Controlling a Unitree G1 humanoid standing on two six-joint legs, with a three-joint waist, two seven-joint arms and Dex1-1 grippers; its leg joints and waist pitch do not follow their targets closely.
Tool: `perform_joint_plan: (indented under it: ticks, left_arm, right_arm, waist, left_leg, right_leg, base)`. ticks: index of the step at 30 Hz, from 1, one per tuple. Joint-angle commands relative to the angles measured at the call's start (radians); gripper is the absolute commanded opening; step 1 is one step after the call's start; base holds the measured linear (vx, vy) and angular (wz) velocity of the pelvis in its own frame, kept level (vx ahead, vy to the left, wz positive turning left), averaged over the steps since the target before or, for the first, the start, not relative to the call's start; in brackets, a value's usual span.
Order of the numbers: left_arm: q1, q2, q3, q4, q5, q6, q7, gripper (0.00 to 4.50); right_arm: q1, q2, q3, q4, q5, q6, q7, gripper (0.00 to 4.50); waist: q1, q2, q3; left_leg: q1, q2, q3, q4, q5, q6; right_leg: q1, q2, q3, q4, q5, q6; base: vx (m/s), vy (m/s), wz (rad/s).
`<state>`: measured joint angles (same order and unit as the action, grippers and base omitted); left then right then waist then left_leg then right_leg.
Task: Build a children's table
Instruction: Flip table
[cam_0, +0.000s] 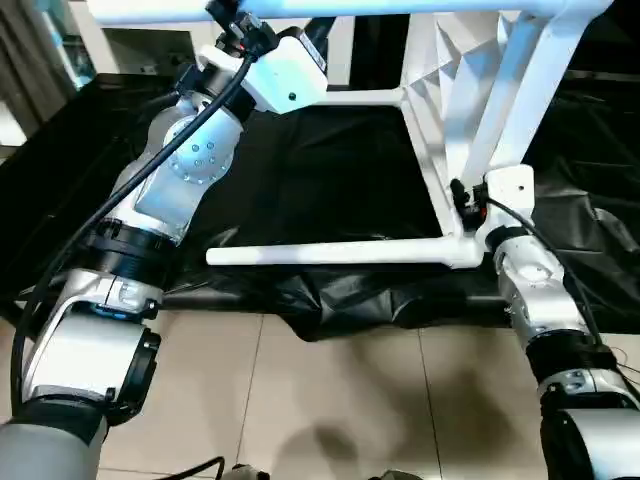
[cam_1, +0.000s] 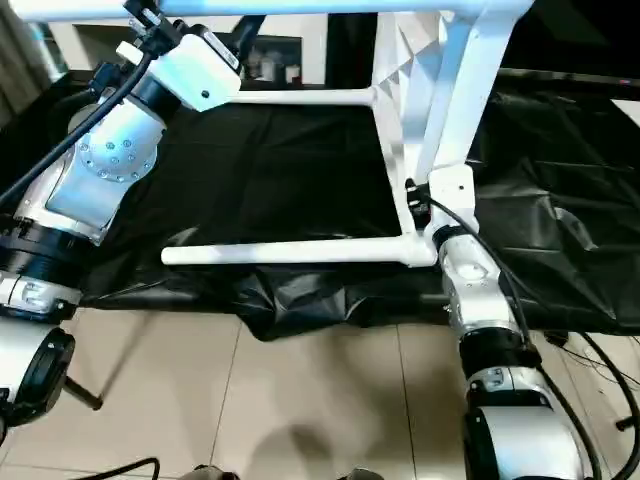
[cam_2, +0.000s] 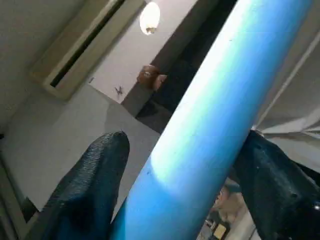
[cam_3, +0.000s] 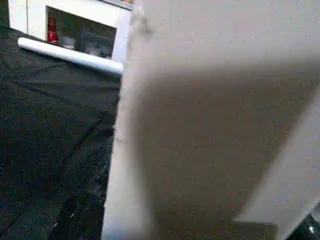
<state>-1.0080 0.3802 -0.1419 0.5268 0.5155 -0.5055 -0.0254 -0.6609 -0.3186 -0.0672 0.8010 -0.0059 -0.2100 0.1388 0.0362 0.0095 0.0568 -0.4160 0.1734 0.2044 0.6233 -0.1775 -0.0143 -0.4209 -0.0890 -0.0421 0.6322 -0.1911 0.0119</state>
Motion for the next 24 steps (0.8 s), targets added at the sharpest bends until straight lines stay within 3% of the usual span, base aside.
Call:
perform_joint_plan:
  ticks: [1,3,5,7,9,13,16,19,22,24]
  left_arm:
    - [0.000,-0.047,0.057,0.022,-0.151,0.022,-0.025,3.15]
    - [-0.002,-0.086,0.115,0.024,-0.262,0.069,-0.050,3.13]
    - [-0.004,-0.099,0.135,0.025,-0.302,0.087,-0.061,3.12]
    - [-0.023,-0.143,0.210,0.021,-0.437,0.162,-0.088,3.11]
    - [-0.028,-0.154,0.228,0.020,-0.466,0.178,-0.093,3.11]
    - [-0.055,-0.194,0.301,0.033,-0.577,0.257,-0.116,3.10]
    - [-0.066,-0.204,0.323,0.023,-0.597,0.295,-0.129,3.10]
    - [-0.061,-0.206,0.322,0.009,-0.592,0.314,-0.137,3.10]
    - [-0.054,-0.205,0.316,-0.002,-0.586,0.328,-0.141,3.07]
    - [-0.052,-0.200,0.311,-0.005,-0.578,0.335,-0.140,3.07]
  right_arm:
    - [-0.071,-0.050,0.034,-0.077,-0.056,-0.054,0.034,2.09]
    - [-0.086,-0.079,0.024,-0.095,-0.061,-0.041,0.030,2.09]
    - [-0.093,-0.091,0.019,-0.101,-0.061,-0.035,0.027,2.09]
    - [-0.158,-0.156,-0.013,-0.111,-0.065,-0.019,0.005,2.09]
    - [-0.174,-0.169,-0.020,-0.110,-0.063,-0.017,0.002,2.09]
    - [-0.277,-0.231,-0.054,-0.096,-0.040,-0.005,0.012,2.09]
    - [-0.350,-0.268,-0.059,-0.079,-0.020,-0.001,0.063,2.09]
    - [-0.371,-0.272,-0.052,-0.071,-0.006,-0.005,0.118,2.09]
    - [-0.375,-0.265,-0.041,-0.076,-0.001,-0.011,0.149,2.68]
    - [-0.365,-0.251,-0.038,-0.089,-0.001,-0.021,0.145,2.71]
  waist:
    - [0.012,-0.020,-0.091]
    - [0.016,-0.022,-0.089]
    - [0.024,-0.024,-0.086]
    - [0.032,-0.021,-0.085]
    - [0.038,-0.022,-0.081]
    - [0.050,-0.014,-0.080]
    - [0.050,-0.014,-0.081]
    - [0.047,-0.018,-0.082]
    - [0.048,-0.021,-0.082]
    - [0.047,-0.023,-0.083]
  left_leg:
    - [0.029,0.042,-0.020,-0.051,-0.055,0.114]
    - [0.029,0.039,-0.016,-0.049,-0.051,0.124]
    - [0.029,0.039,-0.013,-0.048,-0.071,0.135]
    - [0.035,0.038,-0.010,-0.048,-0.096,0.116]
    - [0.036,0.037,-0.007,-0.047,-0.116,0.117]
    - [0.039,0.039,-0.008,-0.047,-0.142,0.102]
    - [0.037,0.042,-0.011,-0.047,-0.138,0.098]
    - [0.031,0.043,-0.013,-0.047,-0.123,0.105]
    - [0.028,0.043,-0.014,-0.045,-0.098,0.119]
    - [0.026,0.042,-0.013,-0.044,-0.083,0.132]
  right_leg:
    - [0.060,-0.046,0.030,-0.047,0.058,-0.299]
    - [0.059,-0.045,0.029,-0.047,0.068,-0.308]
    - [0.058,-0.047,0.029,-0.053,0.021,-0.300]
    - [0.053,-0.044,0.029,-0.057,-0.042,-0.294]
    - [0.049,-0.044,0.030,-0.061,-0.076,-0.285]
    - [0.042,-0.041,0.029,-0.065,-0.131,-0.262]
    - [0.042,-0.039,0.029,-0.062,-0.102,-0.262]
    - [0.049,-0.044,0.027,-0.057,-0.070,-0.264]
    - [0.052,-0.047,0.028,-0.056,-0.048,-0.266]
    - [0.053,-0.047,0.028,-0.053,-0.027,-0.267]
  base:
    - [0.000,0.000,0.00]
    - [0.000,0.000,0.00]
    - [0.000,0.000,0.00]
    - [0.000,0.000,0.00]
    - [0.000,0.000,0.00]
    - [0.000,0.000,0.00]
    - [0.000,0.000,0.00]
    - [0.000,0.000,0.00]
    - [0.000,0.000,0.00]
    - [0.000,0.000,0.00]
